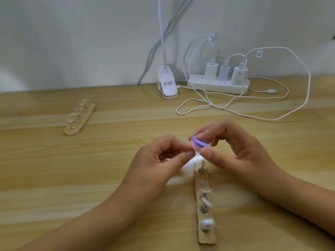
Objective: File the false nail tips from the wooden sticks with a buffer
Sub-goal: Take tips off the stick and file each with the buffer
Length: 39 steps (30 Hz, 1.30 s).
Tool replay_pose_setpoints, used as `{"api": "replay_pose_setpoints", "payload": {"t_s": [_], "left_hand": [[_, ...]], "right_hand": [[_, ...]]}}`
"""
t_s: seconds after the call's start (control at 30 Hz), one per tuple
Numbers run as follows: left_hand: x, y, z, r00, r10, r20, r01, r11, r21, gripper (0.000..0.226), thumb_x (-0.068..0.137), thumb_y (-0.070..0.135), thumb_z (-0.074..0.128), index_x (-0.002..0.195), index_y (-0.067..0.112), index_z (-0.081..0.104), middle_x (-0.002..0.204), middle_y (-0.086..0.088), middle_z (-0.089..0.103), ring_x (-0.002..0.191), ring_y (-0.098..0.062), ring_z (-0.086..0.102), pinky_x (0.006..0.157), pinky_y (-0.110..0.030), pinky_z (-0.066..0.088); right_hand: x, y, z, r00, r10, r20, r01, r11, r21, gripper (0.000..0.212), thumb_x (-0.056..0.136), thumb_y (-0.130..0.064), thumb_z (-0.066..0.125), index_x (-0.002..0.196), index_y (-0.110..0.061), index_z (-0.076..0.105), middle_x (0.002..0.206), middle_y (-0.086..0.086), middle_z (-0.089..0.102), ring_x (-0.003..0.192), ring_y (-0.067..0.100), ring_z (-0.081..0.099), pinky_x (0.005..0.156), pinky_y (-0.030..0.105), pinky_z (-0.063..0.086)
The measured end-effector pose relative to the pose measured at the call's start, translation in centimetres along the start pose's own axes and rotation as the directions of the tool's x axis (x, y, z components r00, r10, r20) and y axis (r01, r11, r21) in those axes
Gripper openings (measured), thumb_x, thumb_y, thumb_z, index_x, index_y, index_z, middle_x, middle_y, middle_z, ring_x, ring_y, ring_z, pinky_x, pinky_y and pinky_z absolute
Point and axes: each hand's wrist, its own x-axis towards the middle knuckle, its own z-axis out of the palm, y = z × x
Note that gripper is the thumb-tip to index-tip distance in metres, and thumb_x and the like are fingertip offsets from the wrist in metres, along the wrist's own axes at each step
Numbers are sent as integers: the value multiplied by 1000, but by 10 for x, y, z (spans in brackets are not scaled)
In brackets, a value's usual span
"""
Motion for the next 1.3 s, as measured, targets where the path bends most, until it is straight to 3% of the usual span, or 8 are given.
{"api": "replay_pose_setpoints", "payload": {"t_s": [0.13, 0.2, 0.33, 0.7, 0.87, 1.0, 1.17, 1.3], "left_hand": [[1, -3, -1, 1000, 4, -4, -4, 1000, 11, 9, 76, 29, 79, 78, 24, 72, 81, 3, 72, 77, -10, 65, 72, -18, 50], [1, -3, -1, 1000, 9, 6, -9, 1000, 29, 6, 76, 28, 73, 80, 25, 71, 84, 1, 73, 82, -14, 67, 76, -23, 51], [1, -3, -2, 1000, 15, -23, -15, 1000, 13, 6, 77, 31, 74, 82, 32, 71, 84, 3, 71, 81, -5, 65, 73, -16, 51], [0, -2, -2, 1000, -7, -23, 8, 999, 44, 12, 74, 35, 75, 80, 25, 73, 83, 2, 73, 80, -9, 66, 72, -20, 51], [1, 0, -1, 999, 5, -50, -4, 1000, 22, 16, 69, 40, 72, 79, 28, 73, 76, 8, 70, 73, -2, 62, 68, -14, 48], [2, -3, -2, 999, -10, -34, 10, 1000, 0, 13, 72, 36, 81, 80, 28, 74, 79, 8, 72, 76, -3, 65, 70, -14, 50], [1, -7, -1, 1000, 13, 23, -15, 995, 100, 12, 70, 29, 77, 81, 32, 71, 81, 9, 71, 77, -5, 65, 72, -18, 51], [3, -6, -2, 1000, 20, 0, -20, 1000, 23, 10, 73, 26, 75, 80, 31, 71, 78, 7, 70, 74, -4, 64, 69, -14, 48]], "right_hand": [[0, -2, 1, 997, 83, 6, -83, 990, 118, 19, 81, -42, 66, 93, -28, 65, 101, -1, 70, 94, 23, 65, 84, 33, 51], [-1, -4, 1, 999, 54, 6, -55, 993, 103, 16, 82, -39, 66, 95, -29, 65, 101, 1, 71, 95, 26, 66, 86, 40, 51], [0, -3, -1, 992, 124, -17, -120, 980, 159, 23, 80, -49, 67, 93, -30, 66, 103, 2, 72, 99, 26, 66, 91, 52, 50], [0, -4, 0, 985, 162, 55, -169, 971, 170, 20, 85, -44, 68, 97, -28, 66, 101, 1, 72, 100, 18, 67, 89, 36, 51], [1, -5, -1, 987, 160, 27, -163, 964, 209, 19, 86, -40, 63, 97, -26, 65, 101, 2, 73, 100, 16, 68, 89, 28, 52], [3, -6, 0, 973, 227, 34, -227, 936, 268, 24, 83, -39, 74, 95, -19, 67, 96, 2, 73, 88, 10, 69, 76, 22, 54], [5, -8, 1, 938, 344, 50, -327, 824, 462, 26, 74, -25, 71, 93, -7, 68, 88, 9, 71, 73, 20, 70, 62, 28, 59], [5, -10, 0, 927, 368, 75, -353, 787, 506, 23, 75, -32, 76, 91, -16, 72, 98, 13, 71, 88, 21, 70, 63, 32, 60]]}}
